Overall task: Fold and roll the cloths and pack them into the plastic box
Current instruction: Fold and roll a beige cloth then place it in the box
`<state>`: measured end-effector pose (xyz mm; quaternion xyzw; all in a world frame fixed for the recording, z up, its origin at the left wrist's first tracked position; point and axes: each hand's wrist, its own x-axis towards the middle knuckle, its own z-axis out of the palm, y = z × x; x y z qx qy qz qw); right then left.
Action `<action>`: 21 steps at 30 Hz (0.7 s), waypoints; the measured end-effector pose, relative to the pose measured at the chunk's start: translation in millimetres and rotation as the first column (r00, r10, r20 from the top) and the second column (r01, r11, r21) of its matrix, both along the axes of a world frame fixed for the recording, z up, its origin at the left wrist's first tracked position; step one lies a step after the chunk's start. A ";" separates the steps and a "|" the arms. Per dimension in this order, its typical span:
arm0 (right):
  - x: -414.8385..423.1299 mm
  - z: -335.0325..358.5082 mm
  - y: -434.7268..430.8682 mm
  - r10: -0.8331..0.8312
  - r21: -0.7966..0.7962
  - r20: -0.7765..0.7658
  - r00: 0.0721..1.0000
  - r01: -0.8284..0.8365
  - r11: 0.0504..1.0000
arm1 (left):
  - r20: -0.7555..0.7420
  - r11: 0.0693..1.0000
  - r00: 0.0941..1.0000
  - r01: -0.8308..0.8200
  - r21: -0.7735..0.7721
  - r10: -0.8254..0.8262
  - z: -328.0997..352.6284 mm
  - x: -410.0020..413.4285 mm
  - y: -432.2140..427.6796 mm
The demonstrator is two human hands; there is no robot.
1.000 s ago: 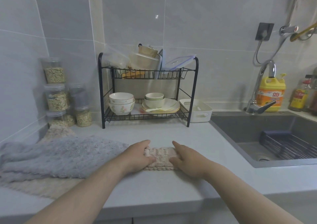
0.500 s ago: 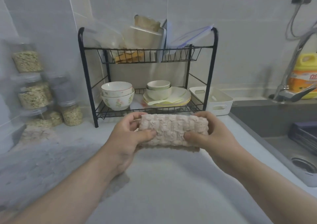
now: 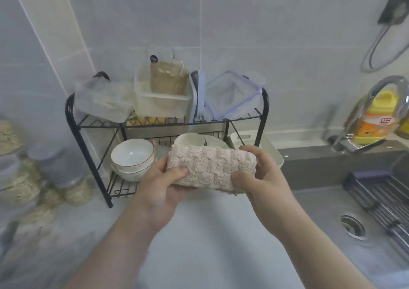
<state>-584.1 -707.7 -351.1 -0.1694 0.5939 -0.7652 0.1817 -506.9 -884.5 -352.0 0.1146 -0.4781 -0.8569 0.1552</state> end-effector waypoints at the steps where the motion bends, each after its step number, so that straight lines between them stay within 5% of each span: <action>1: 1.5 15.8 2.8 -0.013 0.015 0.012 1.000 0.013 1.000 | 0.003 1.000 1.000 0.004 0.014 -0.004 14.0 0.0 1.8; 9: 38.0 117.3 56.0 -0.188 0.084 -0.046 0.981 0.191 0.978 | -0.022 0.978 0.993 0.111 -0.179 -0.117 103.0 9.5 29.6; 21: 105.3 188.3 218.3 -0.660 0.028 -0.184 0.728 0.675 0.737 | -0.190 0.833 0.812 0.549 -0.074 -0.552 159.0 -34.4 196.5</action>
